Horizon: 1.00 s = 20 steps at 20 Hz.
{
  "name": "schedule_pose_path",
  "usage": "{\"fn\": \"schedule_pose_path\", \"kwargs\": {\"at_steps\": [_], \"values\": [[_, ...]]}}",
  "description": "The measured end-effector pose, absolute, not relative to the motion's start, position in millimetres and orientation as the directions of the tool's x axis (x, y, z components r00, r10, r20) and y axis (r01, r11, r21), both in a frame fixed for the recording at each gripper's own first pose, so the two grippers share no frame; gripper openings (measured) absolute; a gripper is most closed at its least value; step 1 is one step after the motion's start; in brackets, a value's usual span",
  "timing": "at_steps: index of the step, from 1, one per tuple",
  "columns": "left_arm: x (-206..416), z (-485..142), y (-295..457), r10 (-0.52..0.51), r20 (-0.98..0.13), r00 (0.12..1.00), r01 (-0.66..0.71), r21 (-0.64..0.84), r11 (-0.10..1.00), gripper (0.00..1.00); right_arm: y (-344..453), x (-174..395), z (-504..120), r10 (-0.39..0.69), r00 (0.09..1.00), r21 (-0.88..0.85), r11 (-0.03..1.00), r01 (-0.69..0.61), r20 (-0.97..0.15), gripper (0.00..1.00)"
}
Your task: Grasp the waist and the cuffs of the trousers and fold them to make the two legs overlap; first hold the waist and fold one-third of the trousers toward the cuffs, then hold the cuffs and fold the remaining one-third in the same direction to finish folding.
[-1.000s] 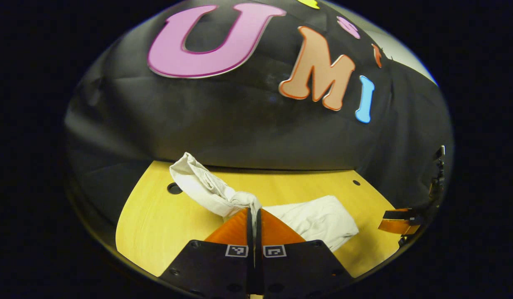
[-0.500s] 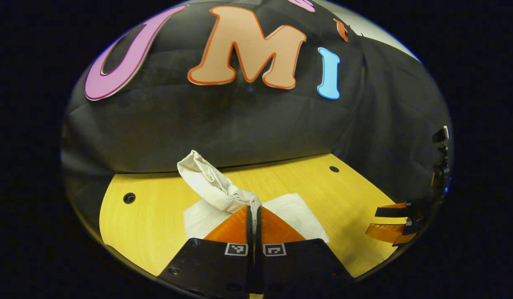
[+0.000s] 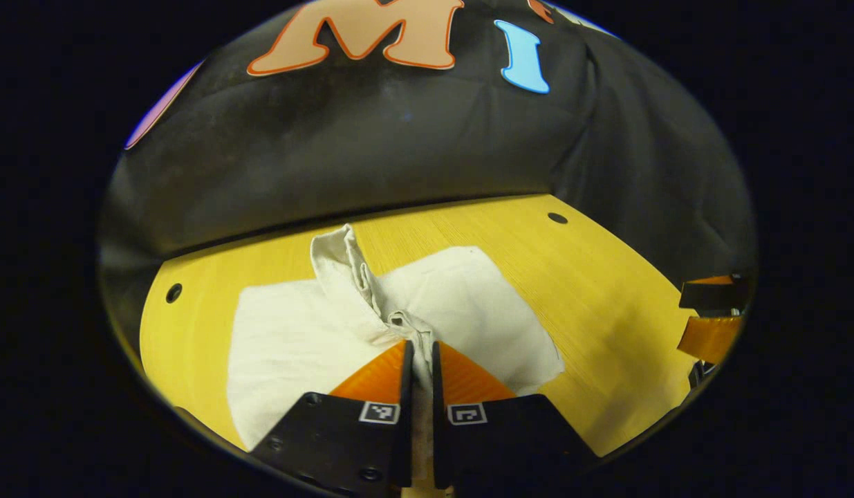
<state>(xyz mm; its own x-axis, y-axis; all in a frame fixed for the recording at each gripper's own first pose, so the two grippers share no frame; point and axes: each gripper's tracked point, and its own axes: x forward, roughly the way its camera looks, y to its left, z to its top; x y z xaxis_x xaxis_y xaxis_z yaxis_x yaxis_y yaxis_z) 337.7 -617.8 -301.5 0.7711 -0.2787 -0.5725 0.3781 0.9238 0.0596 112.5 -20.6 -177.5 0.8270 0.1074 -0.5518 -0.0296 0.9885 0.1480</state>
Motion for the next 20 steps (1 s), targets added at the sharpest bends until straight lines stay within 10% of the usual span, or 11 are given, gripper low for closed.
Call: {"fn": "schedule_pose_path", "kwargs": {"at_steps": [5, 20], "values": [[314, -292, -648, -0.368, -0.532, 0.763, 0.43, -0.007, 0.903, 0.96, -19, 109, -166, 0.117, 0.837, 0.165, 0.986, -0.032, -0.535, 0.97], [221, -197, -526, -0.179, -0.404, 0.897, 0.202, 0.015, 0.979, 0.94, 28, 77, -112, 0.162, 0.908, 0.171, 0.98, -0.102, -0.386, 0.96]]}}
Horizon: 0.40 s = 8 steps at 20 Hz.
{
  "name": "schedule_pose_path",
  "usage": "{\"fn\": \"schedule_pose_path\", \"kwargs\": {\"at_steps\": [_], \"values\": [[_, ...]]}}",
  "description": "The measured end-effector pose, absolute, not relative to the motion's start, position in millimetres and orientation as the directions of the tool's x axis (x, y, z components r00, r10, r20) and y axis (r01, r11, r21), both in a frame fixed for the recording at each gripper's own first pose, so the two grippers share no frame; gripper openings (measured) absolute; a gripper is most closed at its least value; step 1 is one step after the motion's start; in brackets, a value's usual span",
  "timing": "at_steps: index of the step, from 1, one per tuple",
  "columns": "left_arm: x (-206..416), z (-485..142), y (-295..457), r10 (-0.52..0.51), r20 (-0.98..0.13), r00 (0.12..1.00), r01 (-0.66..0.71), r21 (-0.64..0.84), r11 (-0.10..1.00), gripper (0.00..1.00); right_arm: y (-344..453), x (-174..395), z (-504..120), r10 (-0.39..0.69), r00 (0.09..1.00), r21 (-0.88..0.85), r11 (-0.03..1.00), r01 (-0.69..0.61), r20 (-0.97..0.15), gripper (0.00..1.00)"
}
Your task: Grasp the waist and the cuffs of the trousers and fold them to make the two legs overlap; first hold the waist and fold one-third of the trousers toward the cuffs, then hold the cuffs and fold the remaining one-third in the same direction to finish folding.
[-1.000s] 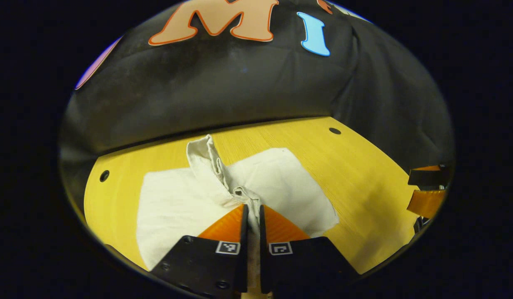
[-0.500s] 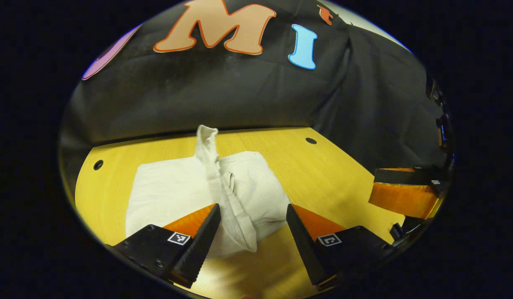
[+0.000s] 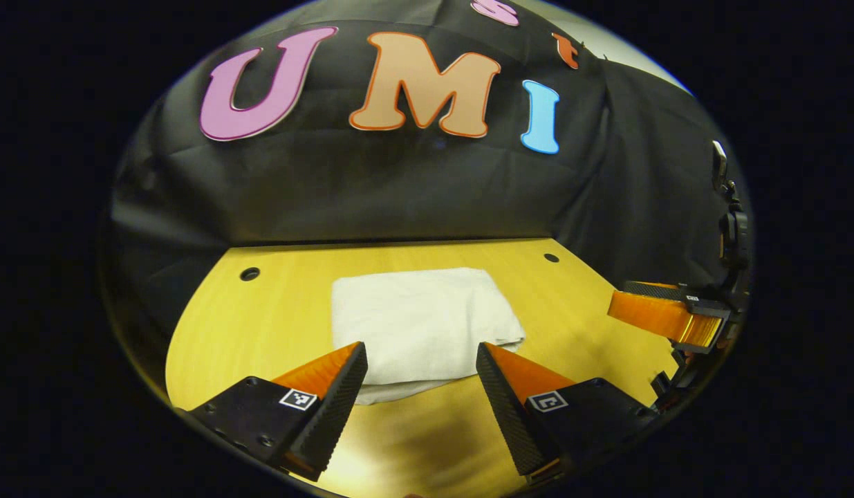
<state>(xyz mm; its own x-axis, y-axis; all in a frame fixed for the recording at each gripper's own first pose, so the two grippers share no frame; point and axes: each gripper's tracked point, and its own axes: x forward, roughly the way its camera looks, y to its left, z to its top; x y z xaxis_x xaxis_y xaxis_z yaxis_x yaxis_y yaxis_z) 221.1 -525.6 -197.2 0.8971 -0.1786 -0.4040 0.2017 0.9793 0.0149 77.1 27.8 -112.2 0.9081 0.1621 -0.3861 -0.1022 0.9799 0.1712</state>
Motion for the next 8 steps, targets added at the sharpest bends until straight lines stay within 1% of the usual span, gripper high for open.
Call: {"fn": "schedule_pose_path", "kwargs": {"at_steps": [4, 5, 6, 8], "values": [[210, -190, -501, -0.13, -0.391, 0.911, 0.146, 0.012, 0.989, 0.94, 37, 70, -100, 0.172, 0.923, 0.153, 0.98, -0.126, -0.343, 0.97], [209, -191, -497, -0.119, -0.393, 0.912, 0.136, 0.016, 0.991, 0.94, 37, 69, -101, 0.174, 0.922, 0.15, 0.98, -0.128, -0.347, 0.92], [210, -189, -496, -0.115, -0.389, 0.914, 0.131, 0.015, 0.991, 0.94, 37, 67, -103, 0.174, 0.92, 0.149, 0.98, -0.128, -0.351, 0.97], [210, -188, -497, -0.122, -0.383, 0.916, 0.134, 0.007, 0.991, 0.95, 37, 64, -101, 0.173, 0.921, 0.153, 0.98, -0.126, -0.35, 0.97]]}}
